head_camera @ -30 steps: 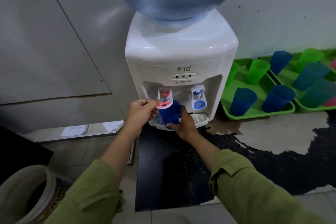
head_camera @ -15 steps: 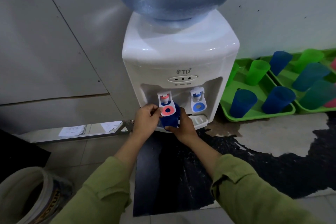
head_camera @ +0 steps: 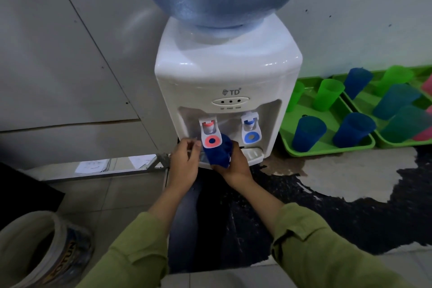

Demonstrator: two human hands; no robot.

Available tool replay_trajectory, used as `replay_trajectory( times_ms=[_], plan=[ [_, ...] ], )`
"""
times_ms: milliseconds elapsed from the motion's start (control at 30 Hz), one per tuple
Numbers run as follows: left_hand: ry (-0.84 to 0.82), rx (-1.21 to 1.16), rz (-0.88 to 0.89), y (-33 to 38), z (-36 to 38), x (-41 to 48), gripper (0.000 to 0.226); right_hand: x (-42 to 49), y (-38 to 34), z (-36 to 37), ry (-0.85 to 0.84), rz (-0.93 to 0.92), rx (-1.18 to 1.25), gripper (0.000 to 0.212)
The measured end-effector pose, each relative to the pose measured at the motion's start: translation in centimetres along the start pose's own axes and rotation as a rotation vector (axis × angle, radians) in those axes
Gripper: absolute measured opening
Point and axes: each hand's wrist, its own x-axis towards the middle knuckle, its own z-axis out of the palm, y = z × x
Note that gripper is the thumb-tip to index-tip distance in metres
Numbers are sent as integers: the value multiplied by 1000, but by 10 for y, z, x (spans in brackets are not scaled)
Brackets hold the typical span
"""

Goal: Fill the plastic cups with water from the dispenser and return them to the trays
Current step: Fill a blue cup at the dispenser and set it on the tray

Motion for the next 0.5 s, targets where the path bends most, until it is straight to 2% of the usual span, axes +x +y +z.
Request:
replay_trajectory(
  times_ms=[100,267,400,500],
  plan=[
    [-44,-24,-76,-11,6,-13,20,-4,6,-4,2,1,-11,71],
    [-44,-11,-182,-13,19,-34,19,-14,17,-19,-29,-68,-13,72],
    [-16,-4,-202,-7,32,-54,27,-20,26,-34,-86,-96,-8,68],
    [18,16,-218,1,45,-68,24,-26,34,-48,-110,-133,-18,68]
  ],
)
